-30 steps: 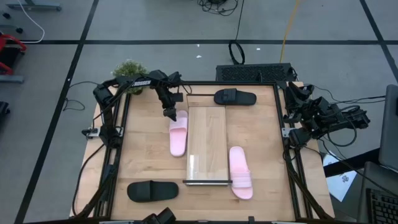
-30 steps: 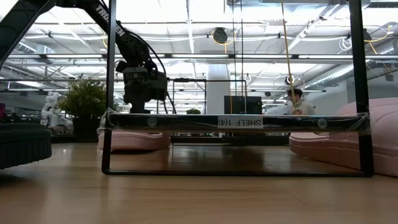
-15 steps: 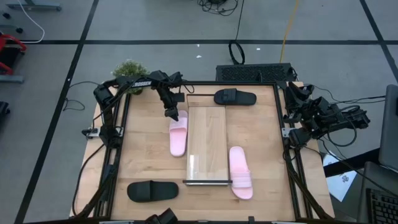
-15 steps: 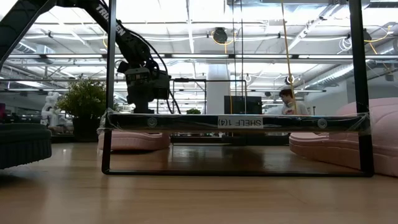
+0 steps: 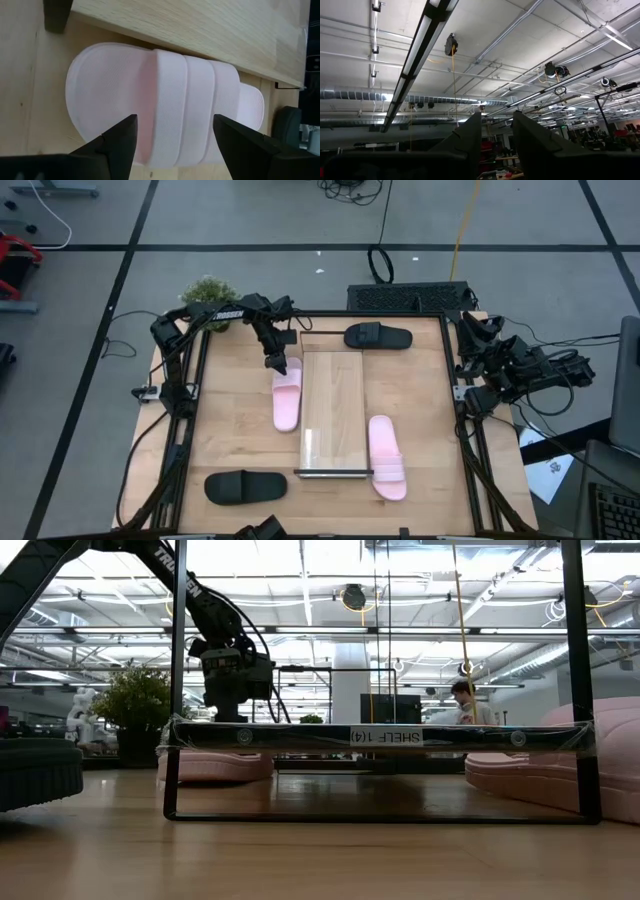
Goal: Pick and place slides into the shelf
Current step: Put the top pink slipper on the shelf
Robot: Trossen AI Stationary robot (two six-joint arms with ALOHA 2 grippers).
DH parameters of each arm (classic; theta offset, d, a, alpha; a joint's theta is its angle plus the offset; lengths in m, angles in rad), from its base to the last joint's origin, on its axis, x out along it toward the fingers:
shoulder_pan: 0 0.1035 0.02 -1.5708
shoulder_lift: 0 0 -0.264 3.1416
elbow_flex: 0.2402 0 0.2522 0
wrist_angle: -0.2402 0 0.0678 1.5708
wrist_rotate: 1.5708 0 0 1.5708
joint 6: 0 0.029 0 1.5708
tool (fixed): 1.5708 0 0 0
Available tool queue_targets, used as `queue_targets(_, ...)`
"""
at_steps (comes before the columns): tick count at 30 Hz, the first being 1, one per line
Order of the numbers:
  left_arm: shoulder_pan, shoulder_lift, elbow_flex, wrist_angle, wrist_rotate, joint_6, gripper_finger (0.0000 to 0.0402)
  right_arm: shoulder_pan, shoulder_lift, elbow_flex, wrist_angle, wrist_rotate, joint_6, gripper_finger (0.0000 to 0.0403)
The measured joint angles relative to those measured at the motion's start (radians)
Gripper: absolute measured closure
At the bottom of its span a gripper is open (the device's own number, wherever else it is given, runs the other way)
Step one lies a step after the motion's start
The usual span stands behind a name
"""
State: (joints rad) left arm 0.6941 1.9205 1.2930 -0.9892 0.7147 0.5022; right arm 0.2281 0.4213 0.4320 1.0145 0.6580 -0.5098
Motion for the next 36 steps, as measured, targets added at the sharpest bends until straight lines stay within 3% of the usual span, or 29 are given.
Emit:
queue_targets(22,-0.010,0.001,0.000,-0.002,0.002,-0.003,0.0147,0.000,0.000,0.000,-0.003,0.000,0.000,0.0303)
queue_targets(28,-0.007,0.054,0.001,0.001,-0.003,-0.007,0.0147,0.000,0.000,0.000,-0.004,0.000,0.000,0.0303)
queue_targets(36,-0.006,0.077,0.001,-0.001,0.045,-0.013,0.0147,0.000,0.000,0.000,-0.004,0.000,0.000,0.0303)
